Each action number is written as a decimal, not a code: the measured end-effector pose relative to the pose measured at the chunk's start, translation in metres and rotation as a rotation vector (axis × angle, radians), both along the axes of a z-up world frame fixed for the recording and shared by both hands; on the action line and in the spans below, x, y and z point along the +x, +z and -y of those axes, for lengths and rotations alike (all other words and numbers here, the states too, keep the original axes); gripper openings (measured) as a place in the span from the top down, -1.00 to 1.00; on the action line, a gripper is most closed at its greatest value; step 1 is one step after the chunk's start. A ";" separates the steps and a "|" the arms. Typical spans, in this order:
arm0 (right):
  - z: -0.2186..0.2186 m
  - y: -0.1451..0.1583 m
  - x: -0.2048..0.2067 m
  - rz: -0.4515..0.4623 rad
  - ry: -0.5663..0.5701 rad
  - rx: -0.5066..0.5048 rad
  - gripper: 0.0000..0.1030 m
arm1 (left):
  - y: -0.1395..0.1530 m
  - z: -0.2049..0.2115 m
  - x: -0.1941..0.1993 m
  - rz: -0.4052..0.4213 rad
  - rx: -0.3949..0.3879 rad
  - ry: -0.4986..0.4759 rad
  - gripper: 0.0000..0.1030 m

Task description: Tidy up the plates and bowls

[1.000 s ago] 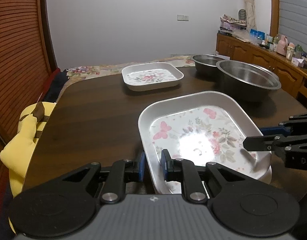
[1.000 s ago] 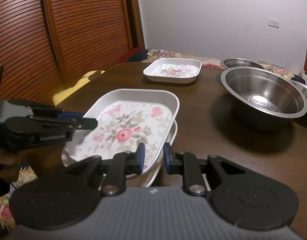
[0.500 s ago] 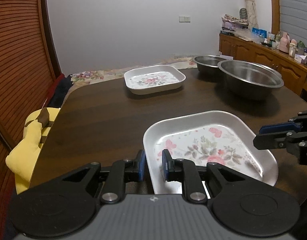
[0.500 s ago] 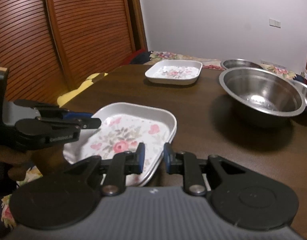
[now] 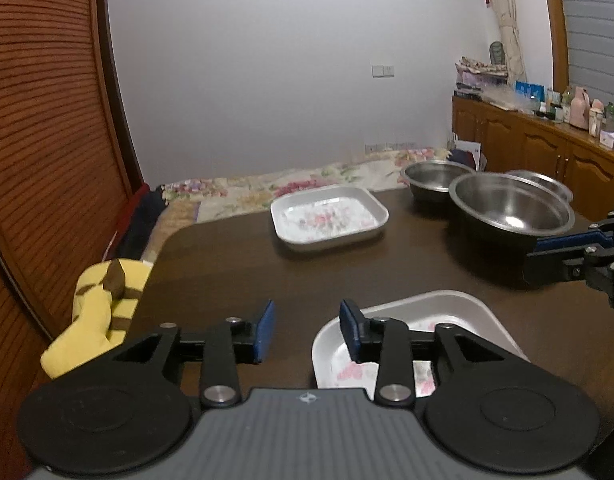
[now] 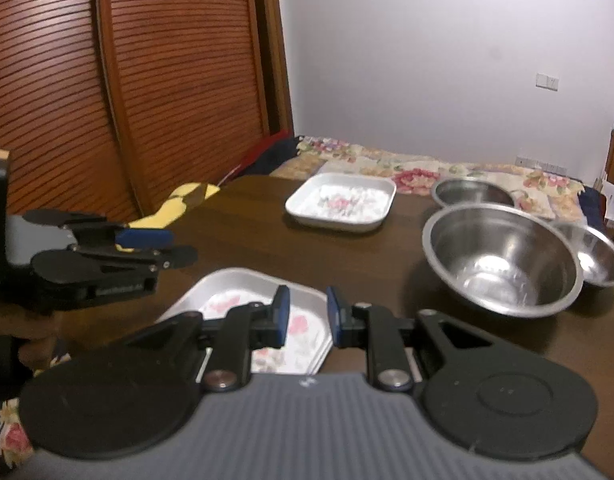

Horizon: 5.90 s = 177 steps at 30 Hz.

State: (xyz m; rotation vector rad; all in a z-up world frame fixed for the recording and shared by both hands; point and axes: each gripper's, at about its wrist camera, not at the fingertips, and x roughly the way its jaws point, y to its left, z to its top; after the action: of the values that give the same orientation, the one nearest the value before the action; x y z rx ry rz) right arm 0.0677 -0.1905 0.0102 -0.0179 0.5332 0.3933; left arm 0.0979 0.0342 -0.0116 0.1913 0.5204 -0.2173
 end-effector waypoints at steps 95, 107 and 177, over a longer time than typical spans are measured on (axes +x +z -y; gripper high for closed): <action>-0.011 -0.037 0.270 -0.416 -0.034 -0.072 0.41 | -0.053 -0.024 0.256 -0.252 -0.229 -0.001 0.59; -0.017 -0.039 0.270 -0.422 -0.005 -0.087 0.61 | -0.051 -0.027 0.253 -0.272 -0.257 -0.008 0.82; 0.042 0.027 0.061 -0.214 -0.034 0.123 0.75 | 0.044 -0.011 0.021 -0.128 -0.268 -0.110 0.78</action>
State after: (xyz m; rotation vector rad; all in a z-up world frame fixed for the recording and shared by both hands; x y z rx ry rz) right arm 0.1285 -0.2324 0.0369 0.1527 0.7189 0.3964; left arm 0.1192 0.0448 0.0320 -0.0554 0.6022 -0.4049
